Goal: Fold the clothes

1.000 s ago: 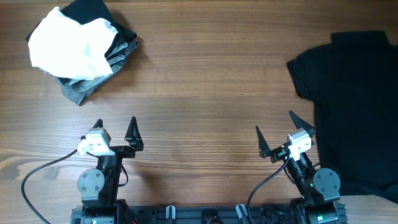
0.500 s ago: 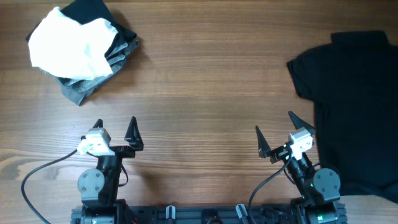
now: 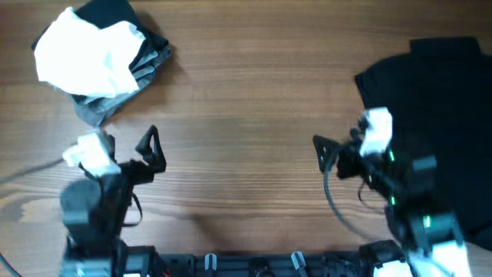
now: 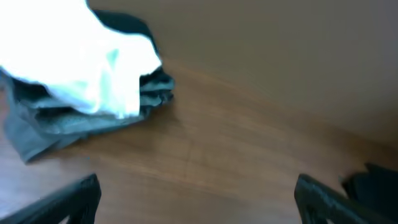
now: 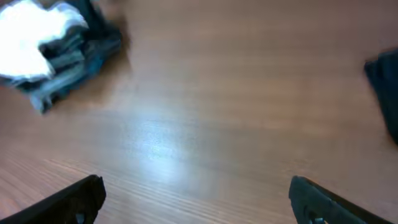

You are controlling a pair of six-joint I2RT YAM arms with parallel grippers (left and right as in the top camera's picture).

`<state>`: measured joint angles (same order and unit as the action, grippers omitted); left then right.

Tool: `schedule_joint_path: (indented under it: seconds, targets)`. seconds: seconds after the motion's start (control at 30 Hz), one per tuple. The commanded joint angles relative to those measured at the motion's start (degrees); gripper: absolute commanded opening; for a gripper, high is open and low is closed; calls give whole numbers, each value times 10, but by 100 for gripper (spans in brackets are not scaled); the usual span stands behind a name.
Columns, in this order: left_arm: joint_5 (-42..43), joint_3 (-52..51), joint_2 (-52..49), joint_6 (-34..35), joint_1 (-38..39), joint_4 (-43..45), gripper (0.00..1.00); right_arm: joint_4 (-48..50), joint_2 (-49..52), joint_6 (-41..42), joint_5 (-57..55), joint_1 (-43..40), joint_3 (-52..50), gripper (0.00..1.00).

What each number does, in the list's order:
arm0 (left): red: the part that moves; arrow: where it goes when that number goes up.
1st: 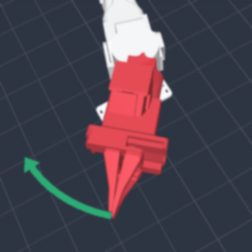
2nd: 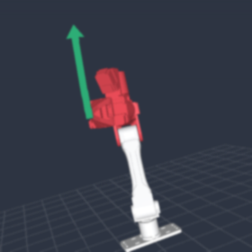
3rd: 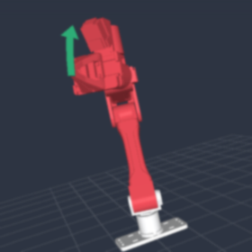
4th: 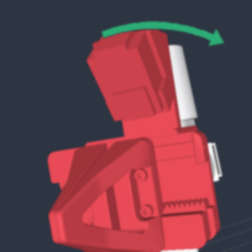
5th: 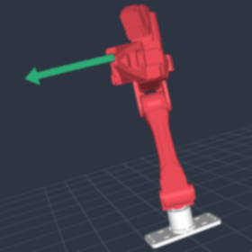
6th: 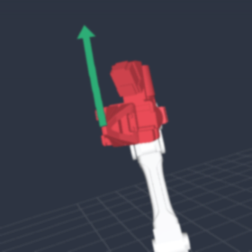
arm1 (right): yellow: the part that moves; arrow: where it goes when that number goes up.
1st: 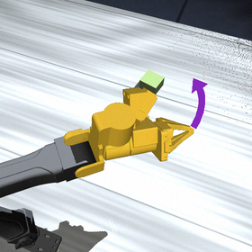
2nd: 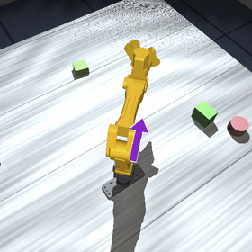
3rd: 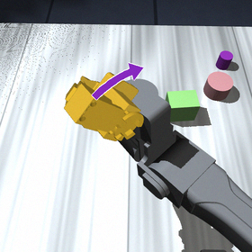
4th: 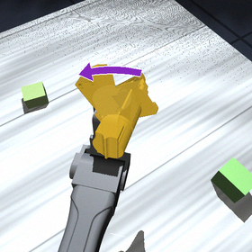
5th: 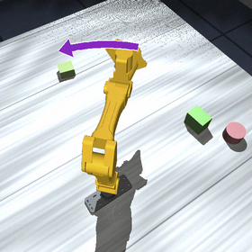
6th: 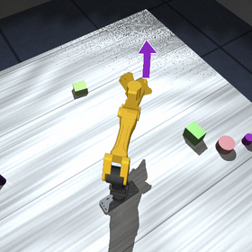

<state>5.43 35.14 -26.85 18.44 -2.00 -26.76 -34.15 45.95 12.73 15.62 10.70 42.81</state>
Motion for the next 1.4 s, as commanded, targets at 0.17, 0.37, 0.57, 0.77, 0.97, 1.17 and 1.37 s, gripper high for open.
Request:
schedule_joint_path:
  seconds: [0.17, 0.37, 0.57, 0.77, 0.97, 1.17, 1.37]
  targets:
    - [29, 290, -318, 4, -4, -213, 100, -82, 409, -6, 228, -109, 348, 100]
    - [62, 291, -333, 5, -4, -224, 100, -8, 523, 13, -38, -213, 350, 93]
    - [61, 291, -333, 5, -4, -224, 100, 28, 679, -23, -111, -212, 350, 57]
    - [61, 291, -336, 4, -4, -231, 100, 28, 735, -64, -97, -203, 341, 61]
    - [61, 291, -355, 4, -4, -238, 100, 24, 741, -49, -59, -179, 335, 4]
    - [61, 291, -342, 0, -4, -241, 100, -26, 700, -70, 49, -18, 335, 4]
    - [23, 291, -312, -2, -5, -234, 100, -170, 666, -211, -81, 346, 387, 25]
